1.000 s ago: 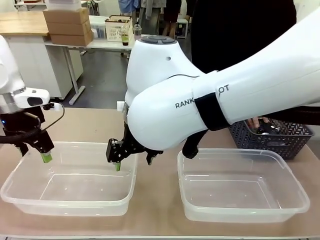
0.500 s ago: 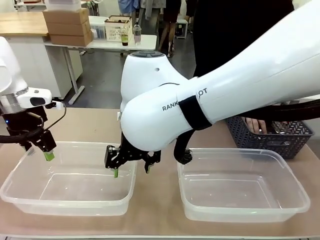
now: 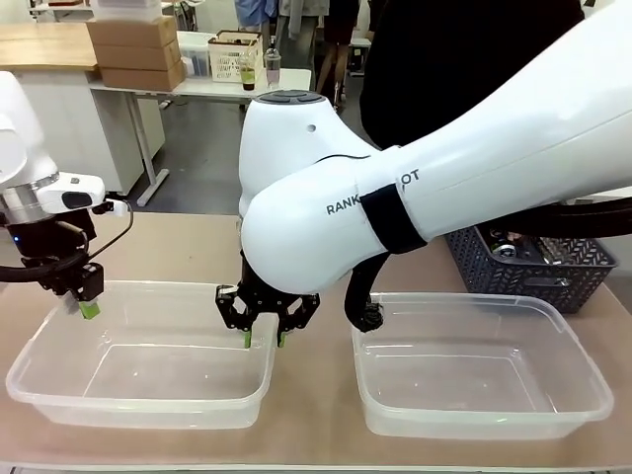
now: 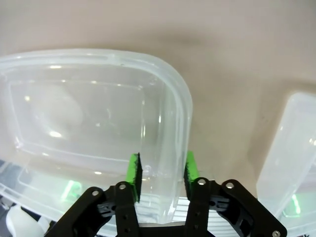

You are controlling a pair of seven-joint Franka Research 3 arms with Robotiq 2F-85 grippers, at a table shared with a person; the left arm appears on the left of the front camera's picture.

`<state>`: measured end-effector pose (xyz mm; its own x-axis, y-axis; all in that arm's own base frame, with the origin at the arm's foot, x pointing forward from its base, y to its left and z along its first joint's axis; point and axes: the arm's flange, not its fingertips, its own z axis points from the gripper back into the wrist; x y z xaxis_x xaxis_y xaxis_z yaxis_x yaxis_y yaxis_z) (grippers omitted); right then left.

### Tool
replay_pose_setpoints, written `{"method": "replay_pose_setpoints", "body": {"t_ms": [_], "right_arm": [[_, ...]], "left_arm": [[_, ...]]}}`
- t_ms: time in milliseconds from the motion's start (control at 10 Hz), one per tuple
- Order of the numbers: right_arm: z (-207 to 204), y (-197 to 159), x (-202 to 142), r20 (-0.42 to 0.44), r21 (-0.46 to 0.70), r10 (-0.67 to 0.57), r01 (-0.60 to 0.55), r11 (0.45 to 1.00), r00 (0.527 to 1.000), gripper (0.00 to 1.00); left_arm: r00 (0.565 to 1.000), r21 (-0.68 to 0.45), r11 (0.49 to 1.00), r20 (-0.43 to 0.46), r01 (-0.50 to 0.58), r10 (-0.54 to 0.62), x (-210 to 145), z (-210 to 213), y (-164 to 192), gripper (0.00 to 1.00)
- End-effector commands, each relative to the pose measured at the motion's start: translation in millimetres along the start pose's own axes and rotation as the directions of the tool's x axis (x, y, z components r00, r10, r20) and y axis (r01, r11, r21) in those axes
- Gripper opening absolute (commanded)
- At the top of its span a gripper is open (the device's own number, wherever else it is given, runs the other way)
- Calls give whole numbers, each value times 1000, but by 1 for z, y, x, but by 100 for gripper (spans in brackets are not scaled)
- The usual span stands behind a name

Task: Sort the waste into each basket.
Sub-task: Pick up the Organizing box on the left side of the table and lift it.

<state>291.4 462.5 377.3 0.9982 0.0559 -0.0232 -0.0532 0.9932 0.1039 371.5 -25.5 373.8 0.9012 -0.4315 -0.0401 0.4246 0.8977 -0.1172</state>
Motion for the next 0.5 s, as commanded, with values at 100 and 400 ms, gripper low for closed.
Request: {"method": "replay_pose_setpoints", "body": {"t_ms": [100,400], "right_arm": [[-4,6,3,23,-52,-55,56,997,998,0],[-3,4,3,26,-68,-58,60,996,998,0]], "left_arm": [[999,21,1000,34,20,-21,-123,-81,-40,0],[999,15,1000,37,18,-19,-125,-80,-39,0]]}}
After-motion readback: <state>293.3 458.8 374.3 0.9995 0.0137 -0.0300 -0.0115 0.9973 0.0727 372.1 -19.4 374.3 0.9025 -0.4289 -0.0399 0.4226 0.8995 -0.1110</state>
